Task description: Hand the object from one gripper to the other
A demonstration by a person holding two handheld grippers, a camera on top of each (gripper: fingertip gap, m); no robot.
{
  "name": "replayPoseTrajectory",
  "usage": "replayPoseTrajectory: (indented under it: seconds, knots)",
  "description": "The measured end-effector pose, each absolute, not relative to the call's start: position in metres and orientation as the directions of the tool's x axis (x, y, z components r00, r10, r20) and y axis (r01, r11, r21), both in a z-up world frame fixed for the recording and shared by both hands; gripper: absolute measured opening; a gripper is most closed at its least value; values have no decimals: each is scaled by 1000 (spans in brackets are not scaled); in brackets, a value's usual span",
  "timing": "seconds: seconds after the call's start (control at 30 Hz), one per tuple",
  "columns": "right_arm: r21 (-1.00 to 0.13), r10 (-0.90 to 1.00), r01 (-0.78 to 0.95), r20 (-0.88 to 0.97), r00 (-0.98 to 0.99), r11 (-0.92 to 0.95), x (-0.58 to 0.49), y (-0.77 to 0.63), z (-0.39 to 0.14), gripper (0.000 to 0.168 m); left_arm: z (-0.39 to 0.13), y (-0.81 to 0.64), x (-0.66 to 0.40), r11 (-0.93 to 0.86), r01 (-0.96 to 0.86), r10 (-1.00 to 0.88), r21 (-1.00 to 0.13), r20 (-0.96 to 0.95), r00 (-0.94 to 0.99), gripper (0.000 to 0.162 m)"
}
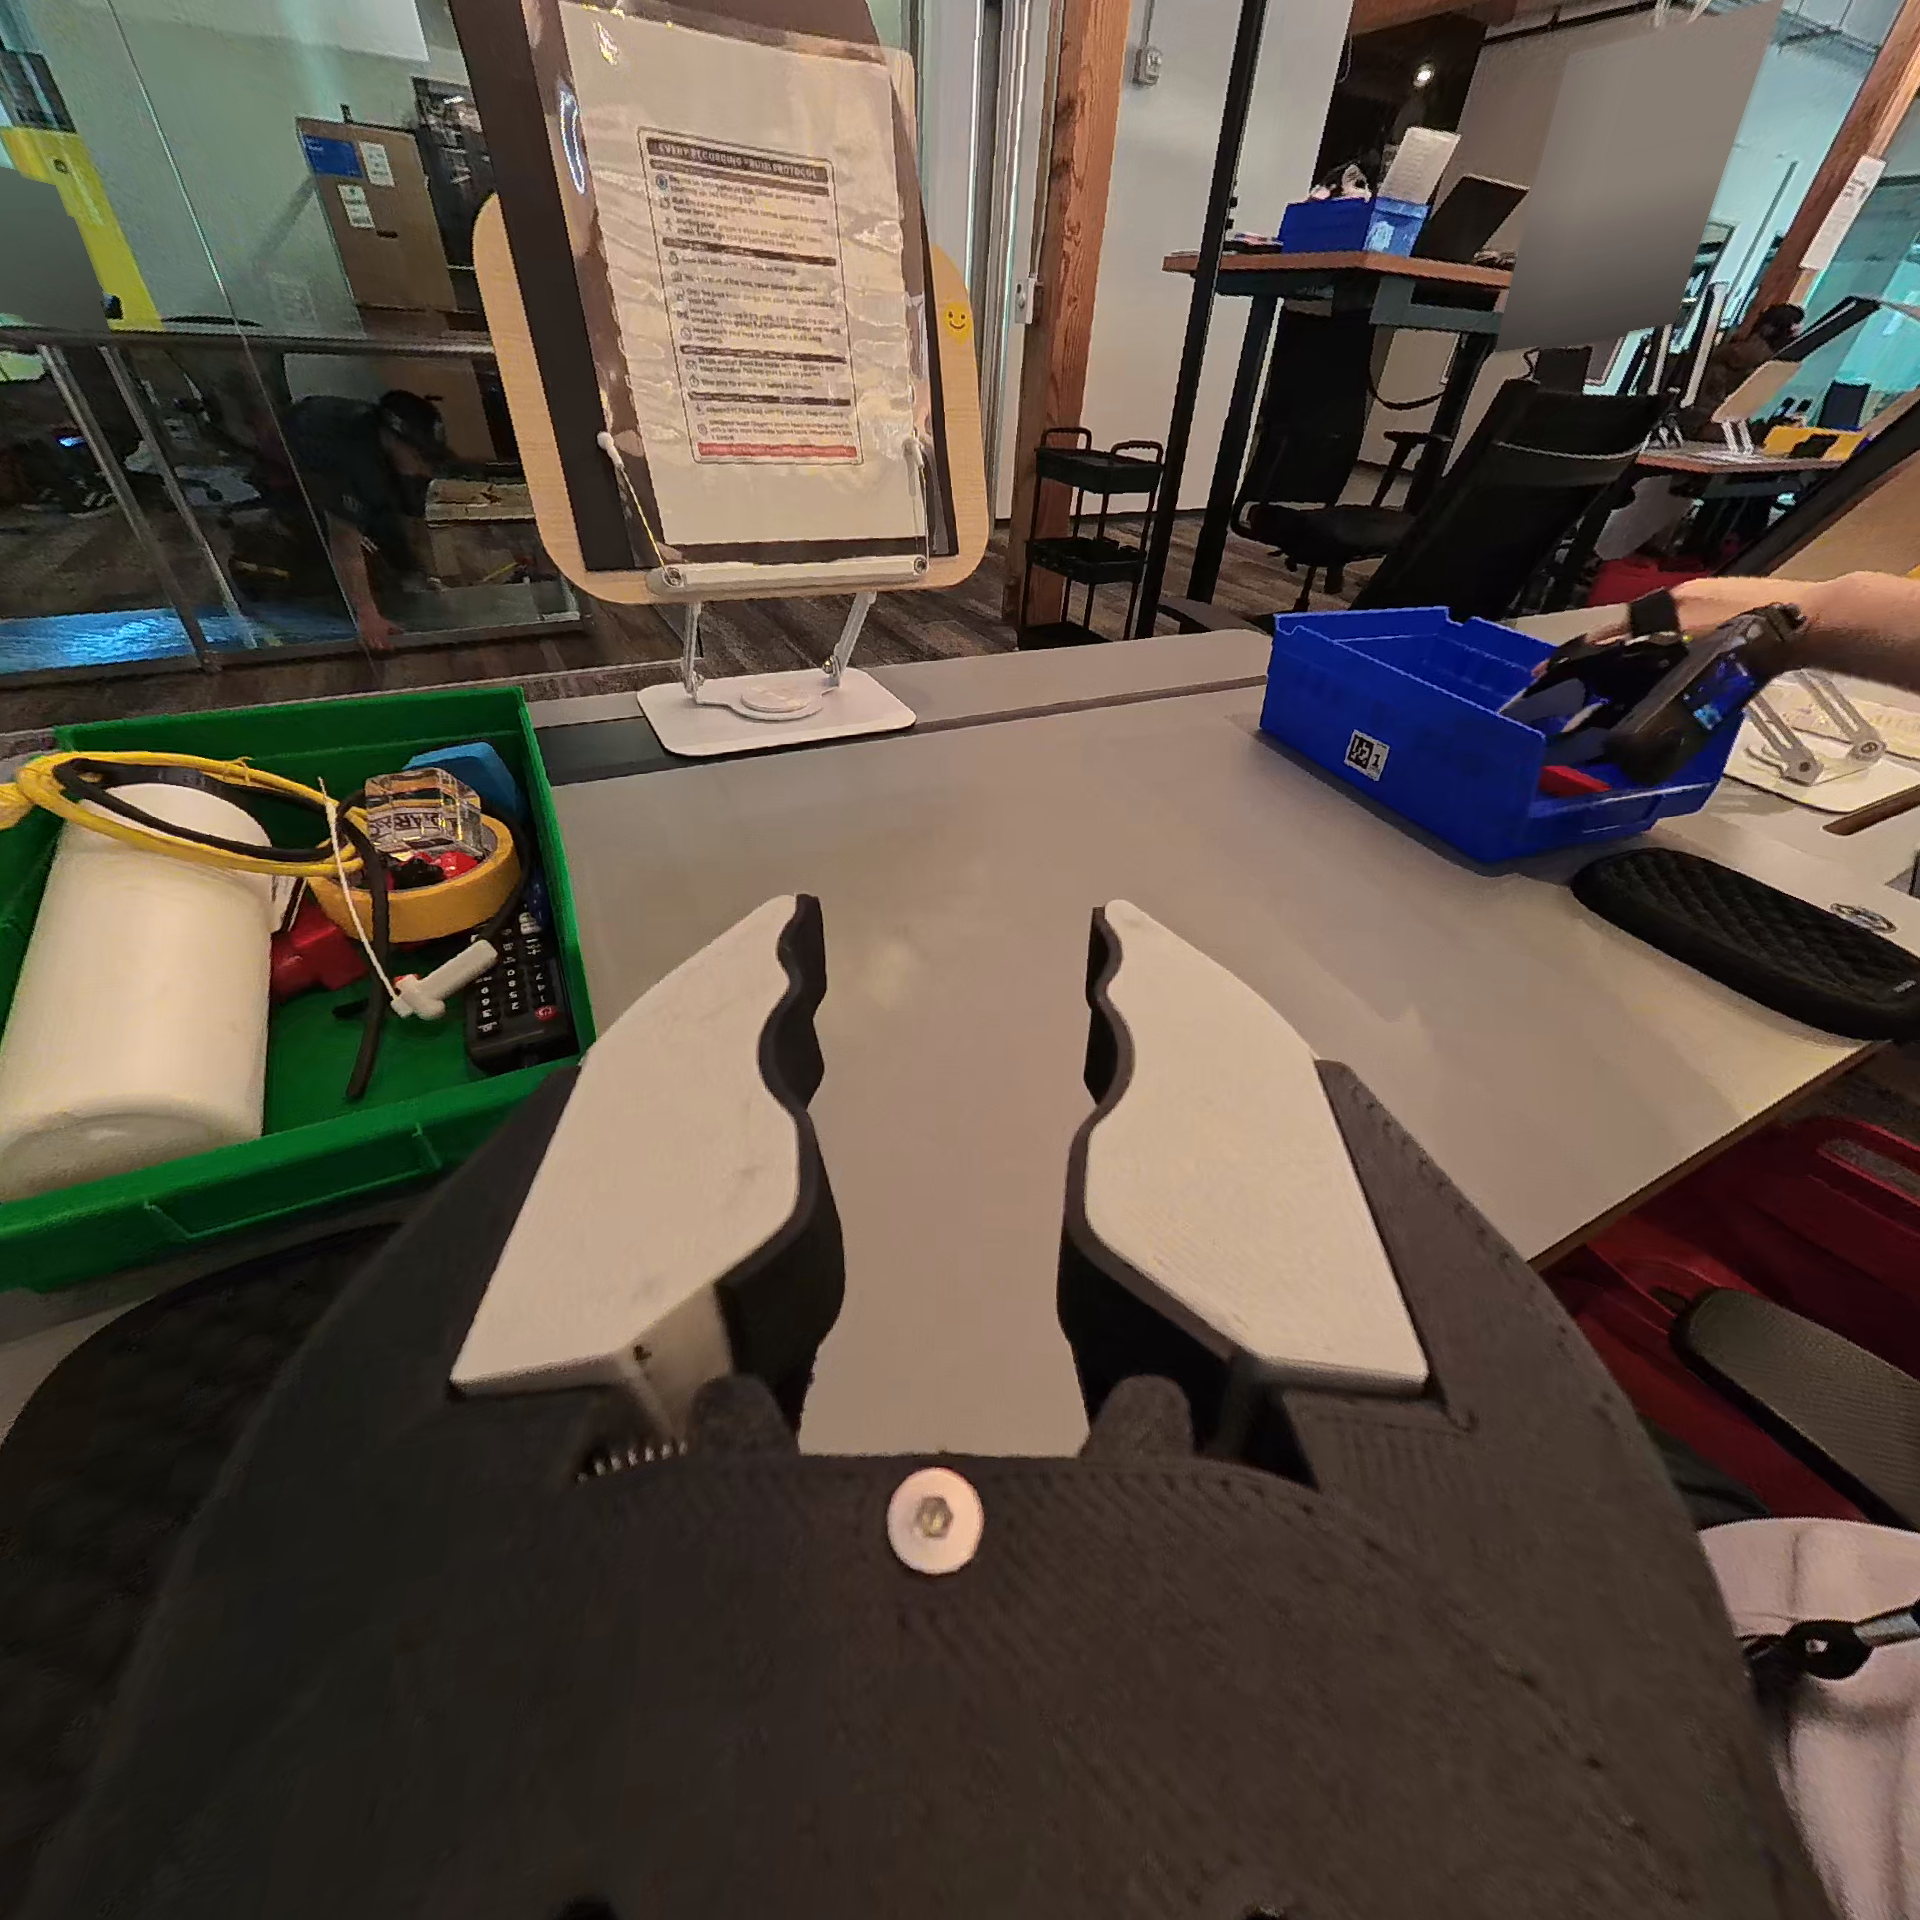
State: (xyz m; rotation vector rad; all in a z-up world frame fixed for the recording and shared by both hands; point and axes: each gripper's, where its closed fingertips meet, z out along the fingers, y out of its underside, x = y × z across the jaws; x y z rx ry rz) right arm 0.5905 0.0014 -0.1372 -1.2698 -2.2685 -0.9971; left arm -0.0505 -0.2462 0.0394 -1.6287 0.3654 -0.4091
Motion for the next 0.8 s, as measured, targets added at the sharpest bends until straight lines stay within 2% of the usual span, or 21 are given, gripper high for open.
replayPoseTrajectory:
  seconds: [0.13,0.3,0.43,0.5,0.6,0.7,0.8]
  knots:
    - [402,617,862,605,-503,309,599,-9,-121,29,42,-248,-52,-87,16,-472,-996,55,880,48]
    - [458,574,837,614,-541,300,603,-22,-93,30,42,-251,-60,-81,25,-462,-996,60,885,48]
    - [343,405,918,824,-396,199,571,-21,-44,33,41,-252,-76,-74,51,-438,-996,78,896,48]
    - [223,282,966,925,-253,133,553,-29,-15,36,38,-248,-89,-87,66,-410,-994,96,907,48]
    - [-71,126,991,990,56,115,525,-63,19,33,28,-234,-116,-156,86,-335,-984,134,932,53]
    - [-408,88,899,913,399,156,501,-103,37,32,14,-210,-148,-246,80,-245,-966,142,959,56]
    - [-681,135,705,732,668,200,480,-139,48,31,-3,-172,-169,-344,44,-200,-938,119,972,60]
